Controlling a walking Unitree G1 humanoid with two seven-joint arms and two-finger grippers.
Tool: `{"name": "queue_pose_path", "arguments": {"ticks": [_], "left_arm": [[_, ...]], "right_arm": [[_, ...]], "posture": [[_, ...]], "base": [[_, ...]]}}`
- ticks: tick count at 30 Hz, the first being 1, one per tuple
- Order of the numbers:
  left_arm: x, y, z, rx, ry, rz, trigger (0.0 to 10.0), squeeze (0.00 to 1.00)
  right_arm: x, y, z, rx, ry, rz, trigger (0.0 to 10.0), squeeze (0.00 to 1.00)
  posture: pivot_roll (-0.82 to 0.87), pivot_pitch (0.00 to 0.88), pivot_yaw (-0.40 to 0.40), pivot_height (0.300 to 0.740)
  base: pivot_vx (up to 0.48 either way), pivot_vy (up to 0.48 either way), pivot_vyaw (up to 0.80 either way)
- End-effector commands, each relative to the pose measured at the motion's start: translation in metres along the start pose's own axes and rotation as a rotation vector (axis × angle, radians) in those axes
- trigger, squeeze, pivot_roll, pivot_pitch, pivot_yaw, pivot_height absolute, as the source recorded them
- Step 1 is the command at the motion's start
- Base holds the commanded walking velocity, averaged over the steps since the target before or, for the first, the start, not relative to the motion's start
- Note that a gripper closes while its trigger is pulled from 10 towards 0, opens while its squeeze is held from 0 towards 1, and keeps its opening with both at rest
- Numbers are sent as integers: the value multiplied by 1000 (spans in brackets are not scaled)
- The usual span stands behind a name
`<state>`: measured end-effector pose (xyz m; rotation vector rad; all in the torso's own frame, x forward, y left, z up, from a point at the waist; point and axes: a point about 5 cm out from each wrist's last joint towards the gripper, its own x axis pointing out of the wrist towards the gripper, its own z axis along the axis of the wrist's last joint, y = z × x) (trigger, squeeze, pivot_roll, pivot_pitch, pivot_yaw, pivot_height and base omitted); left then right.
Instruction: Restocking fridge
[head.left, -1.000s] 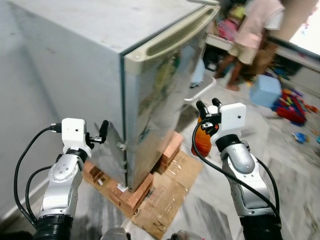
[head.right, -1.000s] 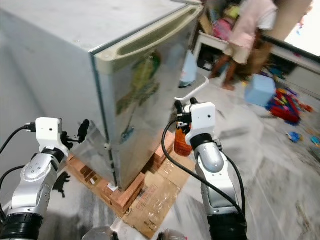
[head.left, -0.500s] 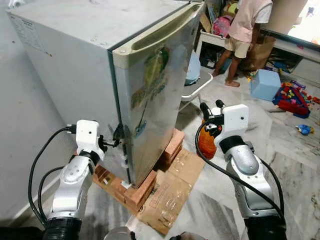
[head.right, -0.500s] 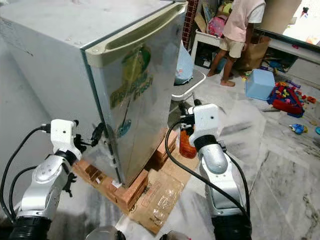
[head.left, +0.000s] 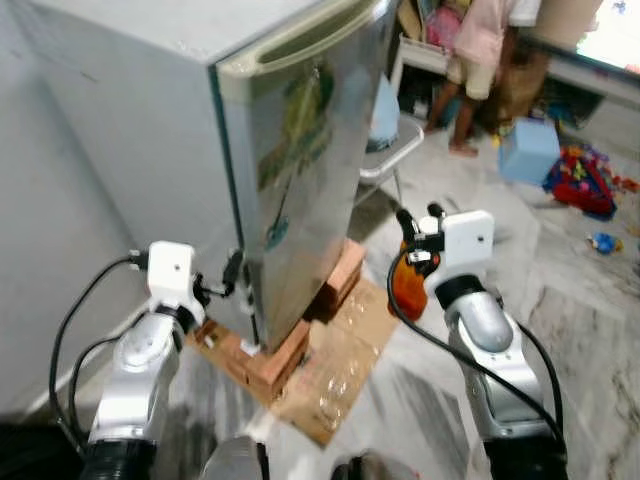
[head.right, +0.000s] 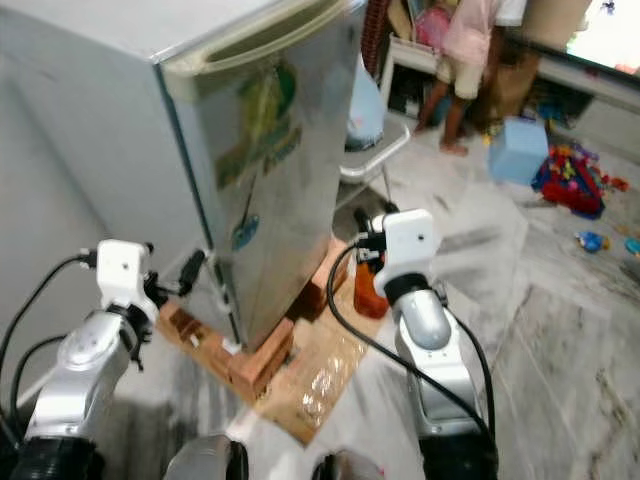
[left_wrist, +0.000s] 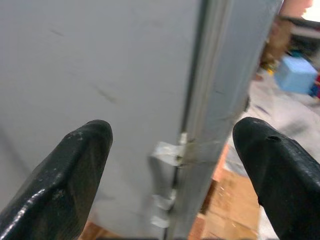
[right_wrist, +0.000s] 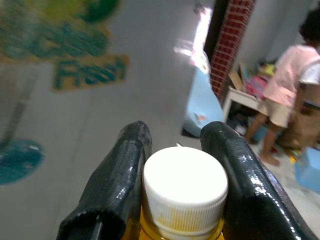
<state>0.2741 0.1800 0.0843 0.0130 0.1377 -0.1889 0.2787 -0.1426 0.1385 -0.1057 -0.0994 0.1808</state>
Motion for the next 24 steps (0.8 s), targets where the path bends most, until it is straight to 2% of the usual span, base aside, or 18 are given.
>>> {"name": "queue_pose_path", "arguments": {"ticks": [1,6,13,16,17,22,23,24], "left_arm": [[2,-3,5,2,-21,-16,10000,0],[2,0,6,5,-22,-35,10000,0],[10,7,16,19,-46,-60,10000,0],[17,6,22,27,-71,-83,10000,0],[27,6,27,20,-81,-58,10000,0],[37,6,28,38,-73,-39,10000,0],[45,4,28,42,-67,-47,10000,0],[48,4,29,44,-66,-51,10000,0]], "right_arm": [[0,-6,9,-25,-32,-19,10000,0],[-5,-12,4,-59,-1,-51,10000,0],[-16,-22,-7,-106,80,-115,10000,0],[-19,-23,-6,-119,87,-129,10000,0],[-27,-23,-10,-117,115,-141,10000,0],[-40,-24,-18,-97,163,-159,10000,0],[-51,-26,-22,-89,193,-167,10000,0],[-54,-26,-23,-87,203,-169,10000,0]], "posture": [[80,0,-51,740],[76,0,-51,740],[66,0,-37,740],[63,0,-30,740],[53,0,-21,740],[41,0,-13,740],[23,0,-4,740],[21,0,-3,740]], "base": [[0,0,0],[0,0,0],[0,0,0],[0,0,0],[0,0,0],[0,0,0],[0,0,0],[0,0,0]]}}
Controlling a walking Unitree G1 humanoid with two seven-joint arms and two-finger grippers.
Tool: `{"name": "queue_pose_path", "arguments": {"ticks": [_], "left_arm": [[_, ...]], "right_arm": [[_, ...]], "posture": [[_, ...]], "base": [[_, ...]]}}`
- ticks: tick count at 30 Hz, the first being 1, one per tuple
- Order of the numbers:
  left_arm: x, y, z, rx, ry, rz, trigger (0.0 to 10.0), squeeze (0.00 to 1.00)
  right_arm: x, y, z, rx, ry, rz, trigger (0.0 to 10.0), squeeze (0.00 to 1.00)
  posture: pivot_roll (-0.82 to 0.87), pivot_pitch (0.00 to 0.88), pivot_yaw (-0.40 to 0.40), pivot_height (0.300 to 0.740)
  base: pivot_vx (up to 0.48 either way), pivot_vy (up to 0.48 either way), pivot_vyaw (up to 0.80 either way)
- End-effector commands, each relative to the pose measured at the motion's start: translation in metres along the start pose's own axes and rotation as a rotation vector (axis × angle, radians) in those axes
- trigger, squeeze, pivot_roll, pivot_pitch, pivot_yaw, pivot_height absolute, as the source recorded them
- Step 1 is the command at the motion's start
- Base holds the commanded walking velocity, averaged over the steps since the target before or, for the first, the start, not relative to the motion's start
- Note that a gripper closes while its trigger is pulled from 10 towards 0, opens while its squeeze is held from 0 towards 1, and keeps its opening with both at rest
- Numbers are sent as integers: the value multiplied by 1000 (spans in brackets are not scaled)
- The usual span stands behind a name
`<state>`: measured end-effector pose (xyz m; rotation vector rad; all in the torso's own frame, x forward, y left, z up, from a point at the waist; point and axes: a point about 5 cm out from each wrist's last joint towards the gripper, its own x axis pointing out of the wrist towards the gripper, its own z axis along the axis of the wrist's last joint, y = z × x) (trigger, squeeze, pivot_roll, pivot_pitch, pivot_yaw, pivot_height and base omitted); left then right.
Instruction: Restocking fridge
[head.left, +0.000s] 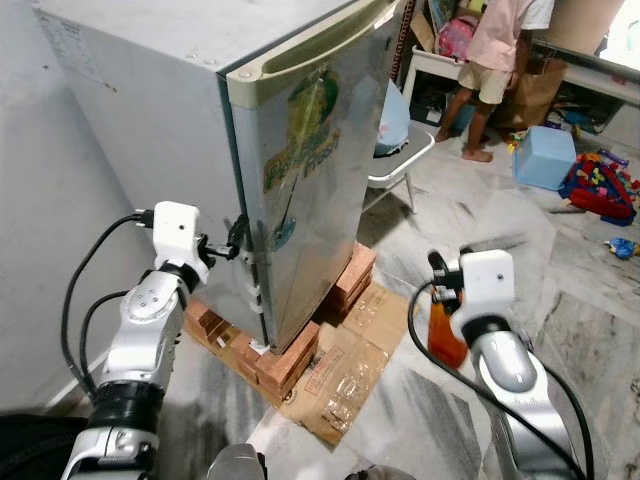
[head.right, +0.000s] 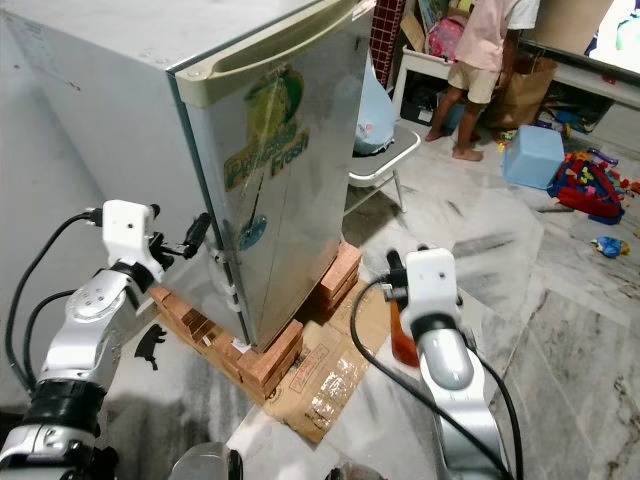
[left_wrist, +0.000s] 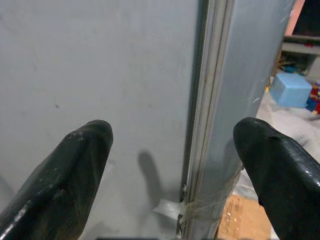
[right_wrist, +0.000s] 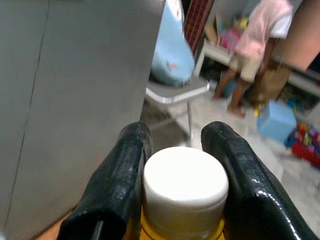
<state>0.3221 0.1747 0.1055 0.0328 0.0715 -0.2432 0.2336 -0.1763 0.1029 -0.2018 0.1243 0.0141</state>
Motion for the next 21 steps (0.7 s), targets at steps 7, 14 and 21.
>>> {"name": "queue_pose_path", "arguments": {"ticks": [7,14,21], "left_arm": [[26,-5,7,23,-4,42,10000,0],[49,-26,11,66,33,76,10000,0],[62,-70,14,107,36,-105,10000,0]], "right_arm": [[-28,-21,-4,2,44,-52,10000,0],[-31,-25,-2,27,49,-51,10000,0],[-28,-19,6,87,3,-30,10000,0]], "posture": [[-8,0,-2,740],[-10,0,-15,740],[-16,0,-11,740]], "base": [[0,0,0],[0,0,0],[0,0,0]]}}
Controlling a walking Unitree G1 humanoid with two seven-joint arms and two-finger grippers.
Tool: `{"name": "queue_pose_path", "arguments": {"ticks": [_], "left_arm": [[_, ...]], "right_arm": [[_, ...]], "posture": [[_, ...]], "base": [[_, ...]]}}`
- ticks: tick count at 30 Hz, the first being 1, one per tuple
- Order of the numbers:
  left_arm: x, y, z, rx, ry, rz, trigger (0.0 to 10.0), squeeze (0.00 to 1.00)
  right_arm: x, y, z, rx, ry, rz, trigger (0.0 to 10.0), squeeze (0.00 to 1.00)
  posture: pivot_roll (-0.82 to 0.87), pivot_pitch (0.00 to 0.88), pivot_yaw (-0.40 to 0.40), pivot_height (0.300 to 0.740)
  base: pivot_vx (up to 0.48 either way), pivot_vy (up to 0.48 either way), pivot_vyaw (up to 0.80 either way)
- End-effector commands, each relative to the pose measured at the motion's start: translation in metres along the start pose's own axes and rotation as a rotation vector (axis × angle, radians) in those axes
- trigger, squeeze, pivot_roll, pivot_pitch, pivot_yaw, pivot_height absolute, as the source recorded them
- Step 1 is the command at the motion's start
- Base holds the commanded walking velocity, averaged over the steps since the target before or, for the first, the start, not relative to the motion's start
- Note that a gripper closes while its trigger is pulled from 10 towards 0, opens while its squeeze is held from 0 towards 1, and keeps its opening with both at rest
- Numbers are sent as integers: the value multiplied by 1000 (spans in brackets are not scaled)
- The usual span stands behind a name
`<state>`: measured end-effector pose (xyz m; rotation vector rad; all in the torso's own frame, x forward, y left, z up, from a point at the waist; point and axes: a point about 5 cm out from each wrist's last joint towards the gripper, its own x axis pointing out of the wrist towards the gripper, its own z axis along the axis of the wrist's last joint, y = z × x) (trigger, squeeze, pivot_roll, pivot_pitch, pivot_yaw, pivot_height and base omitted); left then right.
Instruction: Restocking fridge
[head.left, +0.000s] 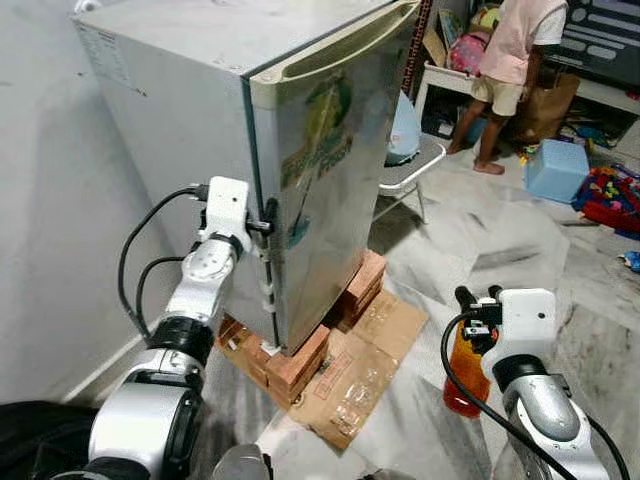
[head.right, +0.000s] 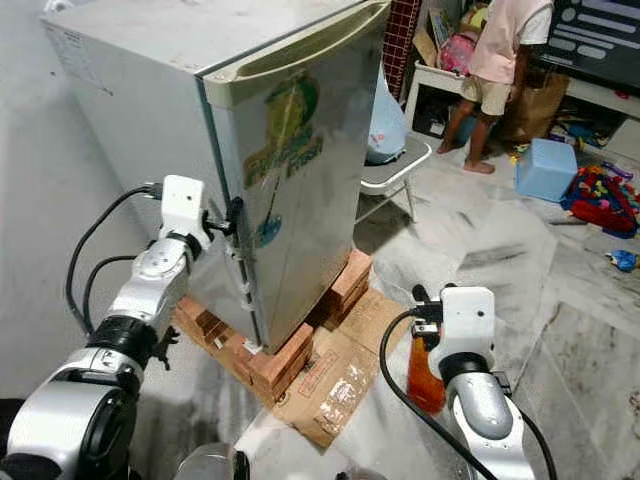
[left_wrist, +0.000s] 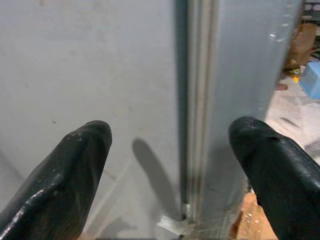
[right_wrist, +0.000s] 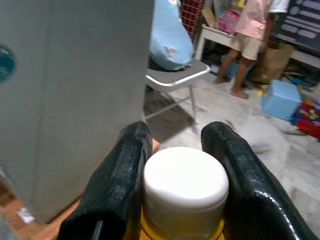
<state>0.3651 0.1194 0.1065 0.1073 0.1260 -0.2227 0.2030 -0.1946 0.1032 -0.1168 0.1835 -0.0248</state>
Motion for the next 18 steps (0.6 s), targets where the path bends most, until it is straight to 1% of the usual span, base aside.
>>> {"name": "queue_pose_path", "arguments": {"ticks": [1,5,7,10,12,13,17,18], "left_arm": [[6,-32,11,56,-39,-151,10000,0],[3,-63,9,107,-60,-356,10000,0],[-3,-79,4,145,-54,-473,10000,0],[-9,-88,-3,162,-44,-561,10000,0],[-12,-91,-5,161,-42,-603,10000,0],[-15,-93,-6,145,-47,-640,10000,0],[-19,-97,-5,99,-63,-704,10000,0],[-24,-102,-2,68,-81,-766,10000,0]], "right_arm": [[1,0,13,2,-58,1,10000,0],[2,0,14,3,-59,-1,10000,0],[2,0,15,4,-62,-5,10000,0],[4,0,16,3,-65,-4,10000,0],[4,0,16,3,-65,-4,10000,0],[5,1,15,3,-66,-2,10000,0],[6,1,16,4,-70,2,10000,0],[6,1,14,-8,-67,-3,10000,0]], "posture": [[-16,0,-11,740],[-19,0,-9,740],[-20,0,-8,740],[-17,0,-8,740],[-16,0,-9,740],[-15,0,-9,740],[-9,0,-11,740],[-6,0,-12,740]], "base": [[0,0,0],[0,0,0],[0,0,0],[0,0,0],[0,0,0],[0,0,0],[0,0,0],[0,0,0]]}}
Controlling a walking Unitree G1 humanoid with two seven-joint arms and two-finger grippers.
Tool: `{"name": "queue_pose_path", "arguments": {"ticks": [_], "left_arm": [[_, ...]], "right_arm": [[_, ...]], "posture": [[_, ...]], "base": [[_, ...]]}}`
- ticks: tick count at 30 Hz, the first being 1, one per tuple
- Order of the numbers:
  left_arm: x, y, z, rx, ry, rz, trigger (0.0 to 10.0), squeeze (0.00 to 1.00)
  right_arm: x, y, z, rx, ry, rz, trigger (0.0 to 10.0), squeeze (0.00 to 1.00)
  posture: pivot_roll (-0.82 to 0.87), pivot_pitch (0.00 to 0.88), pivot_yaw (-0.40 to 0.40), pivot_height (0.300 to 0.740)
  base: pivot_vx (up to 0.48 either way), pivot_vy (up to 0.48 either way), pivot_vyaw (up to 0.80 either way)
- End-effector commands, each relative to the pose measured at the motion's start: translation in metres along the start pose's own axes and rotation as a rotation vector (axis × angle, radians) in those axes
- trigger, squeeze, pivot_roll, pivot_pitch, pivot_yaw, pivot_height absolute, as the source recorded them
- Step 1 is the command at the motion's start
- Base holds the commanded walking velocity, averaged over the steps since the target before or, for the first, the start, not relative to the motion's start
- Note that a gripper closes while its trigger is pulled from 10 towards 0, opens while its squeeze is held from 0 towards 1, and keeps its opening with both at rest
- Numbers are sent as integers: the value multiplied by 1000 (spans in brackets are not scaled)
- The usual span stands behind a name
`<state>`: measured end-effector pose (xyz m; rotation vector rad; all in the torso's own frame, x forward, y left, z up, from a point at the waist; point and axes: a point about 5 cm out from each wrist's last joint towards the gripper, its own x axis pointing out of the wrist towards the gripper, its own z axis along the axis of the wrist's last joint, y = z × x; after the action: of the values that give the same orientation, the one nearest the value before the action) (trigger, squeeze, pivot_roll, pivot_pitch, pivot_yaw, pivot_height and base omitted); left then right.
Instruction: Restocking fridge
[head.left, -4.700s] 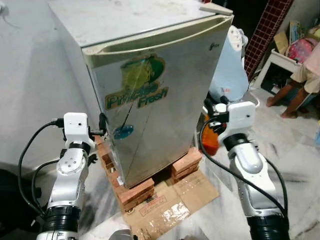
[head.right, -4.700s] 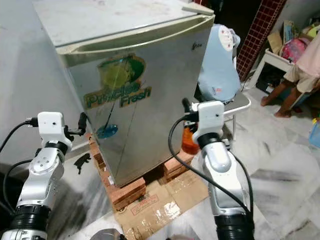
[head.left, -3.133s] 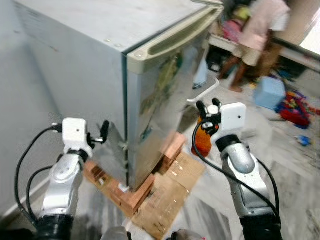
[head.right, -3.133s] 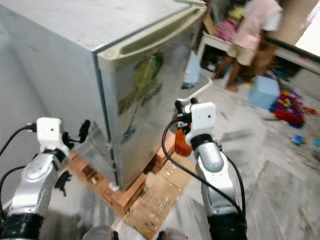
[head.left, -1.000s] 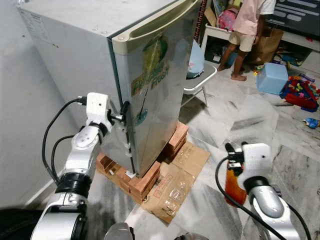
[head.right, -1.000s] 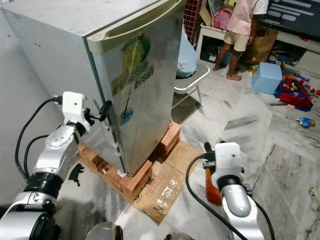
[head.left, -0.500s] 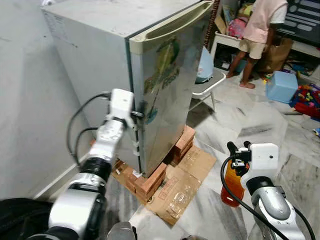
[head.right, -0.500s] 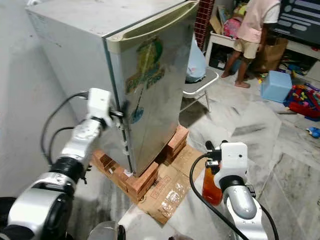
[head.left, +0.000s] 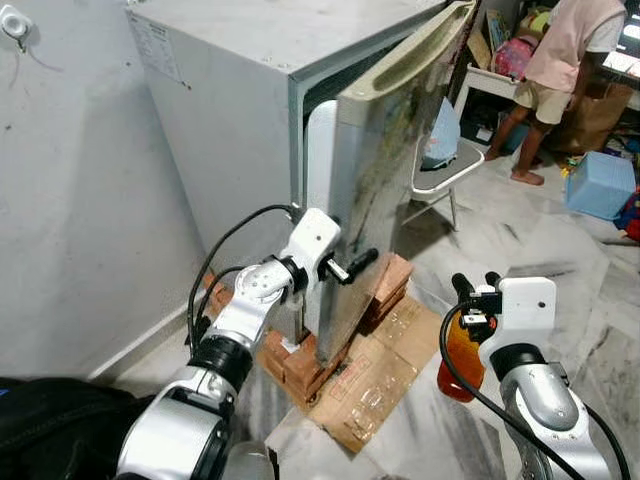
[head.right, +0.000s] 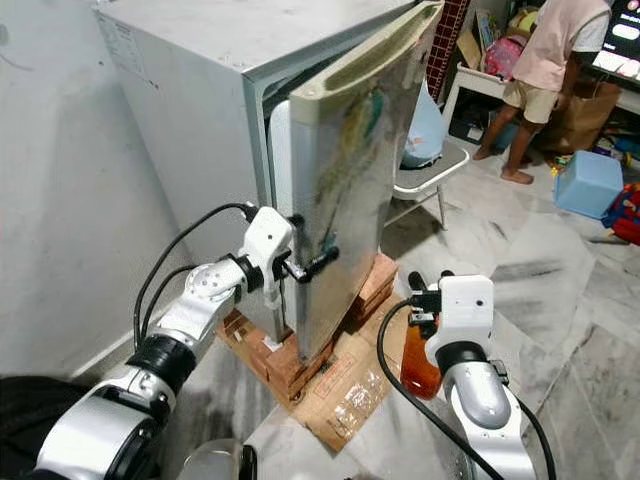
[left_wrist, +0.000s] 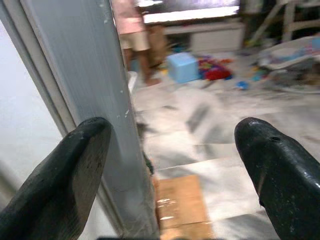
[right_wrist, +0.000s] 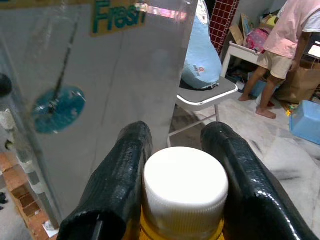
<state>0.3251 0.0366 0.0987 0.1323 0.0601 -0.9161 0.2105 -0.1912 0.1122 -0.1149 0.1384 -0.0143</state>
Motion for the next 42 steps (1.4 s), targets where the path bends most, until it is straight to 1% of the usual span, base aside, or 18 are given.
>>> {"name": "queue_pose_path", "arguments": {"ticks": [1,3,6,9,11,17,18,20,21,22,25,30,34,36,37,38,39,42], "left_arm": [[4,-15,4,-18,-14,-106,10000,0],[4,-17,5,-15,-22,-119,10000,0],[8,-19,12,-1,-52,-114,10000,0],[9,-22,17,-8,-78,-139,10000,0],[10,-25,18,4,-85,-150,10000,0],[13,-35,21,13,-95,-202,10000,0],[15,-41,24,10,-102,-230,10000,0],[15,-43,24,10,-104,-238,10000,0],[19,-52,29,1,-117,-281,10000,0],[19,-52,29,1,-117,-281,10000,0],[26,-68,38,-23,-146,-366,10000,0],[26,-76,43,-19,-165,-387,10000,0],[15,-58,43,14,-195,-255,10000,0],[5,-41,40,1,-194,-168,10000,0],[-4,-28,36,-9,-187,-91,10000,0],[-4,-28,36,-9,-187,-91,10000,0],[-17,-6,26,-26,-159,56,10000,0],[-29,13,13,-28,-105,182,10000,0]], "right_arm": [[-1,-3,2,-34,-15,-31,10000,0],[-1,-5,1,-51,-11,-45,10000,0],[-4,-20,-6,-45,27,-180,10000,0],[-6,-31,-15,-38,78,-259,10000,0],[-5,-33,-18,-19,91,-269,10000,0],[-2,-36,-16,-29,81,-276,10000,0],[-1,-36,-15,-31,75,-275,10000,0],[0,-36,-15,-32,73,-277,10000,0],[1,-35,-14,-40,70,-280,10000,0],[1,-35,-14,-40,70,-280,10000,0],[2,-36,-15,-49,73,-295,10000,0],[5,-38,-13,-66,69,-314,10000,0],[6,-40,-13,-71,72,-328,10000,0],[7,-40,-14,-75,75,-332,10000,0],[8,-39,-14,-73,77,-330,10000,0],[8,-39,-14,-73,77,-330,10000,0],[9,-38,-15,-70,76,-325,10000,0],[12,-35,-14,-68,75,-315,10000,0]], "posture": [[-5,0,-13,740],[-5,0,-13,740],[0,0,-16,740],[-1,0,-16,740],[-2,0,-15,740],[-4,0,-14,740],[-4,0,-14,740],[-3,0,-14,740],[0,0,-15,740],[0,0,-15,740],[-2,0,-15,740],[-8,0,-15,740],[-5,0,-18,740],[1,0,-19,740],[5,0,-20,740],[5,0,-20,740],[18,0,-27,740],[25,0,-32,740]], "base": [[0,0,0],[0,0,0],[0,0,0],[0,0,0],[0,0,-675],[0,0,-452],[0,0,0],[0,0,0],[0,0,0],[0,0,0],[0,0,0],[0,0,0],[0,0,0],[0,0,0],[0,0,0],[0,0,0],[0,0,0],[0,0,0]]}}
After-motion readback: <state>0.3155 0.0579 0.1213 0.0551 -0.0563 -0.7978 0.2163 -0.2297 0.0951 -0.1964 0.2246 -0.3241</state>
